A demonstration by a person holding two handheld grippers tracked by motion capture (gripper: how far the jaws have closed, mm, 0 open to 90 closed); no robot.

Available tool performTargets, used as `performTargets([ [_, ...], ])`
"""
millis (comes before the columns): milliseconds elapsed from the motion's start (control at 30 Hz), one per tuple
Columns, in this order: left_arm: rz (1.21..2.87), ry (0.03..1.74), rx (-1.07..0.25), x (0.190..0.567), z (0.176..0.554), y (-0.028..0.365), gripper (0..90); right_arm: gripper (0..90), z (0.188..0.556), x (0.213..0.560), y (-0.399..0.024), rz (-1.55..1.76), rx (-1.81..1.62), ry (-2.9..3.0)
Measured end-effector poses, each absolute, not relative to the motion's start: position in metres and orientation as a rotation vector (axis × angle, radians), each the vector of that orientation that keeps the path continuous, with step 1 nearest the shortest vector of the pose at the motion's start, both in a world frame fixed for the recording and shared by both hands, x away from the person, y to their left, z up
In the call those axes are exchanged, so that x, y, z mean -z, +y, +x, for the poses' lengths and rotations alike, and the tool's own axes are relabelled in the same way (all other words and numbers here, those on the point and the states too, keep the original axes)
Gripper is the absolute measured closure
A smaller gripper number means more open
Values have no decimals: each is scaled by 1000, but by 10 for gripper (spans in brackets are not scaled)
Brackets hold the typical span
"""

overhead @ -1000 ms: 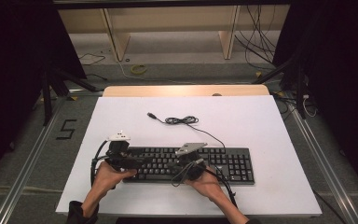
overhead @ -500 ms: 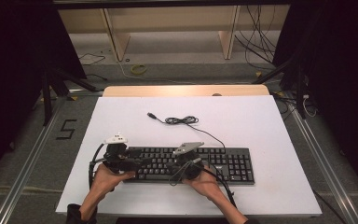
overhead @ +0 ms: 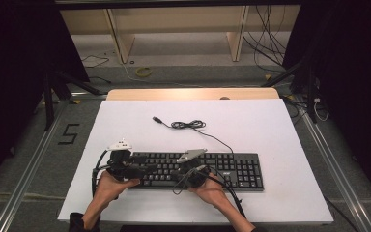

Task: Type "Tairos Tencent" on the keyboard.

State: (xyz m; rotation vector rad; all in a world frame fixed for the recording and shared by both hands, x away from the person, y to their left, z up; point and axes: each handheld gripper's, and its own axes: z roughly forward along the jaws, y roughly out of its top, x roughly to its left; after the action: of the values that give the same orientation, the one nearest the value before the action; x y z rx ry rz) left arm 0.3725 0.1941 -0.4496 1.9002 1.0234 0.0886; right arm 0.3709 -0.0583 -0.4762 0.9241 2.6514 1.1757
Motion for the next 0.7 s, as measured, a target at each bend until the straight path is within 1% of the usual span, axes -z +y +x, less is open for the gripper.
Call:
performTargets([
  [433,1900,1023,-93,450,372,195,328,900,369,480,-54,925,-1133,2648],
  [633,1906,1021,-93,451,373,194,328,900,371,476,-59,955,-1185,2637],
  [700,1912,1019,-94,451,373,193,328,883,371,474,-62,962,-1204,2620],
])
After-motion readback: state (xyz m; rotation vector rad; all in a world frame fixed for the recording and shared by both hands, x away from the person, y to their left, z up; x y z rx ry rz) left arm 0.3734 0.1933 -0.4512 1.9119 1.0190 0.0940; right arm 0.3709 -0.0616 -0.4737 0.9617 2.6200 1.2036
